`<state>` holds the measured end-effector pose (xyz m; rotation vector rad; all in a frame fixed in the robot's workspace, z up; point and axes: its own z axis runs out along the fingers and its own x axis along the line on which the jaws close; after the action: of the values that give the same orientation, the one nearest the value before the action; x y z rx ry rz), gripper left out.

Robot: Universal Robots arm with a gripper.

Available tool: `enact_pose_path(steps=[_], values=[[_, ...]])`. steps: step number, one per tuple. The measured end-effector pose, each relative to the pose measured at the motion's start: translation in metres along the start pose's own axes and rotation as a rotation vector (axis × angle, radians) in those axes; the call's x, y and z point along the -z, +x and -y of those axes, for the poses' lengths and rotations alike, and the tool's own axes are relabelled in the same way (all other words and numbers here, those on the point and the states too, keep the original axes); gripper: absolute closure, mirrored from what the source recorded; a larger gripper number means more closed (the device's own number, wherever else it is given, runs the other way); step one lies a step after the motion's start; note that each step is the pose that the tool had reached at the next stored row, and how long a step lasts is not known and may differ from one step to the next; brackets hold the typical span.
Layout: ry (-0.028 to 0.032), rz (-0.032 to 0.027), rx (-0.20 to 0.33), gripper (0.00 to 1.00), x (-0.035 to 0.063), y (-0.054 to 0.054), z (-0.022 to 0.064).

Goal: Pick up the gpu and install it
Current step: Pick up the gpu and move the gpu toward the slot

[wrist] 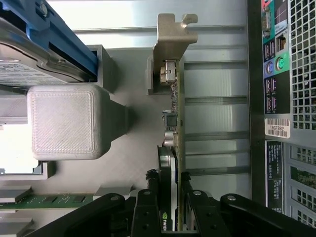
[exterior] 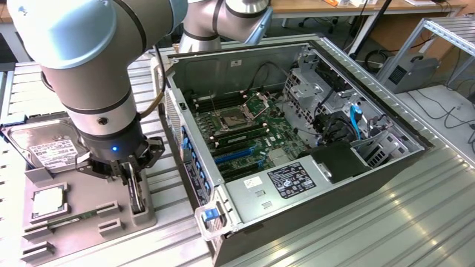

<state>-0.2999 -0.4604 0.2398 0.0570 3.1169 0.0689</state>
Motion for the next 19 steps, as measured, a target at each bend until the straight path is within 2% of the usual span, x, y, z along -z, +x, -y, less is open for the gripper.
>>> enact_pose_path(steps=[6, 13, 16, 17, 19], values=[[0.0011, 0.0, 0.0, 0.73, 0.0077, 0.0, -0.0004], [0.0044, 0.0001, 0.0, 0.73, 0.024, -0.001, -0.0011], [0.0053, 0.0002, 0.0, 0.73, 0.0334, -0.001, -0.0015], [0.006, 0.0001, 0.0, 0.73, 0.0412, -0.001, -0.0019], [0.007, 0.0002, 0.0, 0.73, 0.0506, -0.001, -0.0022]])
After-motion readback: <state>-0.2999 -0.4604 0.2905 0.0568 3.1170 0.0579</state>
